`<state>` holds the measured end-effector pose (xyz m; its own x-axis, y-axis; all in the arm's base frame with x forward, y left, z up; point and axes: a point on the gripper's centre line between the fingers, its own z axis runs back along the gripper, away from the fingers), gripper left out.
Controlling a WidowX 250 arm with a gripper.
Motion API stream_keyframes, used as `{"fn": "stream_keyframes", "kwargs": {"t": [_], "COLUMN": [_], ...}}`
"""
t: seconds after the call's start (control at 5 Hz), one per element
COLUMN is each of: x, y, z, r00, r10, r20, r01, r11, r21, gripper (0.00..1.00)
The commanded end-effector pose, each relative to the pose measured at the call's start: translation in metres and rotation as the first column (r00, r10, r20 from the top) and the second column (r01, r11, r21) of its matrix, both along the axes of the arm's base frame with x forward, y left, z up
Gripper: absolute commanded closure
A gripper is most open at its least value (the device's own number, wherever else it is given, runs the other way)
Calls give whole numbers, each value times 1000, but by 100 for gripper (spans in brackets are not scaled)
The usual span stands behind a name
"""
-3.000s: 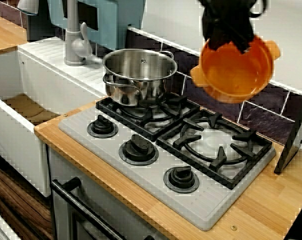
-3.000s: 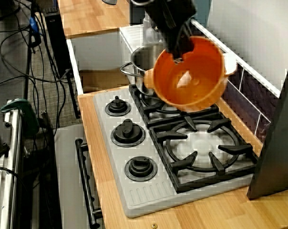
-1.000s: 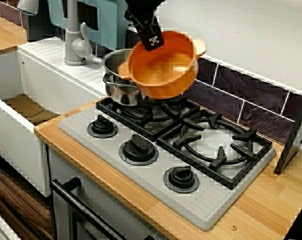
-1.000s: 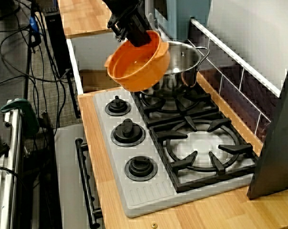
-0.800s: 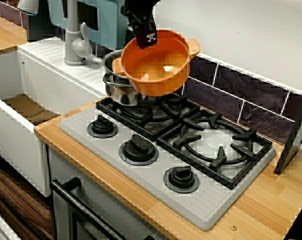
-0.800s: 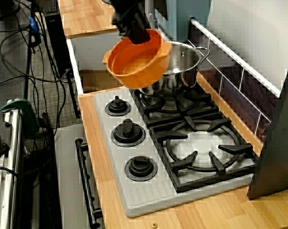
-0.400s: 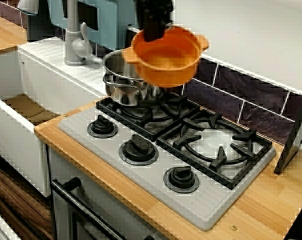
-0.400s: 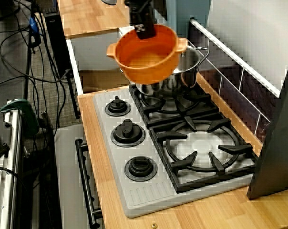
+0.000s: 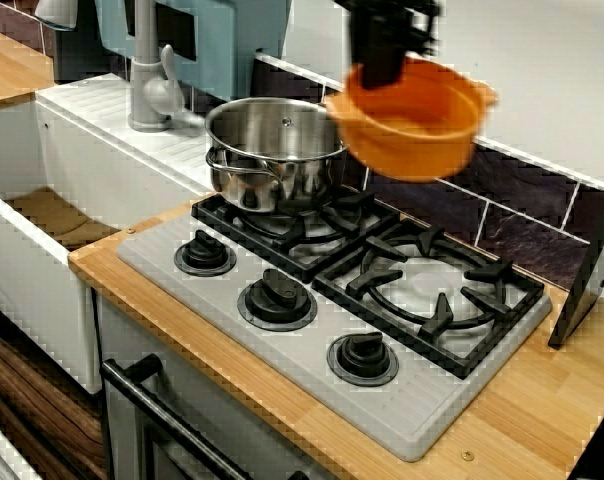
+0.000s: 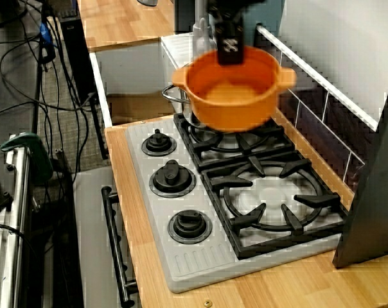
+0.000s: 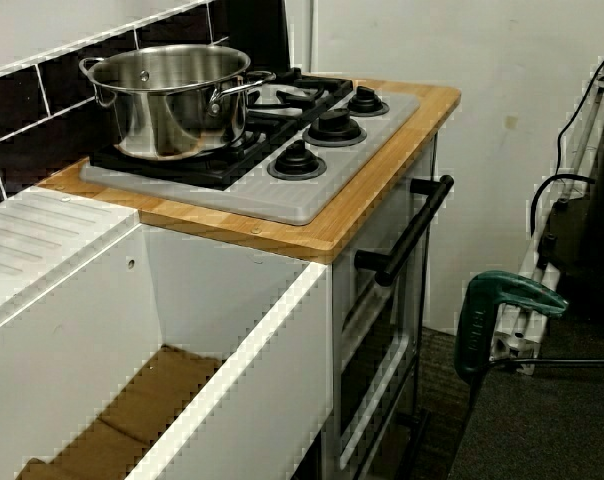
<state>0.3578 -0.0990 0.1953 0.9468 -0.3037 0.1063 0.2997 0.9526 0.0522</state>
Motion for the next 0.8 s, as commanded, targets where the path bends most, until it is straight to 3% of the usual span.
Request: {"fn": "stream_keyframes", "kwargs": {"t": [0.0,0.2,0.4,0.6], "x": [13,18,19,16], "y": [-22,-25,-22,-16], "z": [-4,-31,-54,-64], "r00": [996,996,994,997], "r10": [85,89,104,74], "r20": [25,-9,-15,-27], "r01": [-82,-89,-104,-73], "r11": [993,995,994,997], "r21": [-82,-49,-17,14], "gripper": [100,100,100,100]}}
